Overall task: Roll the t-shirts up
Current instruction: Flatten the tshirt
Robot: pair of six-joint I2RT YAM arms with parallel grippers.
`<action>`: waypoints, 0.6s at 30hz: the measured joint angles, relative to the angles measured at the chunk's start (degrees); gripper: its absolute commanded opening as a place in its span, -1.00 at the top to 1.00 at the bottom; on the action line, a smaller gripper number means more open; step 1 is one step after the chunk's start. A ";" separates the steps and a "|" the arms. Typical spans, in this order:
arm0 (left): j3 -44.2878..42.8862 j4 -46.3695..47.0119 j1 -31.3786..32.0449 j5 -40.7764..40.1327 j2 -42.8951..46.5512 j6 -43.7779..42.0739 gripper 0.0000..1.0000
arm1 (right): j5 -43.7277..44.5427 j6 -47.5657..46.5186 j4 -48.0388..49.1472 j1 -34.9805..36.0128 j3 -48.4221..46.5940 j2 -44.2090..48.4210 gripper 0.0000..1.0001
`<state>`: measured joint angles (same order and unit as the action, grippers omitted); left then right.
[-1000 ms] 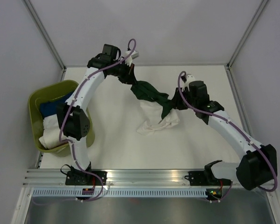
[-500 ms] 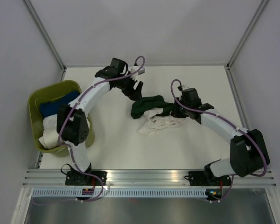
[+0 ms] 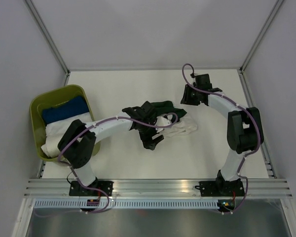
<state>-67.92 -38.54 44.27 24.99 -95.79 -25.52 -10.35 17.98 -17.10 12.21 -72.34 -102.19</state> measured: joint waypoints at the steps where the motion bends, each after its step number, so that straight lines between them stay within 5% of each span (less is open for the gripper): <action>1: 0.15 0.68 0.22 -1.46 -1.90 0.00 -0.72 | -0.63 -0.22 -0.07 -0.17 -1.36 -2.38 0.10; 7: 0.15 8.85 0.04 -9.16 -9.20 0.09 -0.68 | -3.96 -0.20 -1.18 -0.33 -2.27 -9.07 0.18; 10: 0.70 11.78 0.07 -10.80 -9.94 0.26 -0.49 | -5.40 -0.04 -0.90 -0.33 -1.95 -9.14 0.60; 14: 2.14 14.03 0.07 -11.37 -9.92 0.83 0.70 | -6.58 -0.26 -0.48 -0.33 -0.96 -8.85 0.99; 15: 2.25 14.36 0.07 -11.32 -9.81 0.96 0.87 | -6.64 -0.22 -0.52 -0.33 -0.61 -8.68 0.99; 18: 2.43 14.67 0.02 -11.08 -9.49 0.59 0.95 | -6.78 -0.24 -0.87 -0.33 -0.15 -7.82 0.99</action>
<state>-65.49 -23.88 44.29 13.91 -105.27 -24.93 -17.12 17.74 -17.98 11.88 -72.49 -110.02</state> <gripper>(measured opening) 0.059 0.011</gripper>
